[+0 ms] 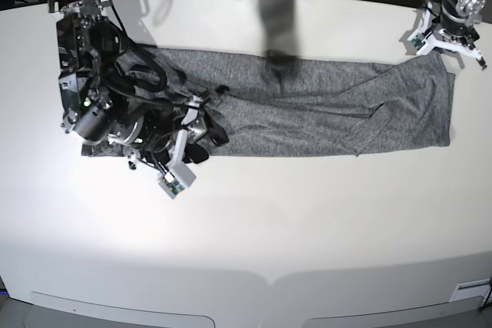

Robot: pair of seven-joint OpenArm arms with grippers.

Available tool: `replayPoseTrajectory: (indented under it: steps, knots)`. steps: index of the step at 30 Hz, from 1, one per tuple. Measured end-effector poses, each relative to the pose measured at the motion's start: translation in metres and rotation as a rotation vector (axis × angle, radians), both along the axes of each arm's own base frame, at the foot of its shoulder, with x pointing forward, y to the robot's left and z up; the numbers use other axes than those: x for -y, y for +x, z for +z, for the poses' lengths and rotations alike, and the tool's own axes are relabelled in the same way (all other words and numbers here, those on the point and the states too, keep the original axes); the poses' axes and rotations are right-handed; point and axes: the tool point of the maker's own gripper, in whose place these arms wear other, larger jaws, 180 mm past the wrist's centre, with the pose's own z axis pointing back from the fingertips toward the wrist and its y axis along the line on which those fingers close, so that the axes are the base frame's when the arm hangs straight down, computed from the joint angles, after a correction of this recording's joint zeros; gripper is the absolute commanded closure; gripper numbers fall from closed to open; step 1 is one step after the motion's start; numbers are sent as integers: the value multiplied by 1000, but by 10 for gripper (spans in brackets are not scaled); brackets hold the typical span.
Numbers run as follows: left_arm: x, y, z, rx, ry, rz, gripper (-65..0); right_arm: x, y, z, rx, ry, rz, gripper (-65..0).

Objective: Fold the T-shirt properly
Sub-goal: 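Smooth the strip's end with the left gripper while the right gripper holds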

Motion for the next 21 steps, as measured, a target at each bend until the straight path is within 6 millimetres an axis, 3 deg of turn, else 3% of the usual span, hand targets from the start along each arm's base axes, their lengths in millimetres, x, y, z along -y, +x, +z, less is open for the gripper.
replayPoseTrajectory:
  steps: [3, 7, 9, 15, 21]
  knots:
    - [7, -4, -3, -5, -26, -25, 0, 0, 0, 0, 0, 0, 0, -272]
    - [28, -25, -18, -106, -113, -129, 0, 0, 0, 0, 0, 0, 0, -272]
    - [40, -25, -20, -101, -152, -150, 0, 0, 0, 0, 0, 0, 0, -272]
    - [75, 4, -16, -23, -278, -172, 0, 0, 0, 0, 0, -1, 0, -272]
    - [76, 32, -6, 28, -288, -170, 0, 0, 0, 0, 0, -1, 0, -272]
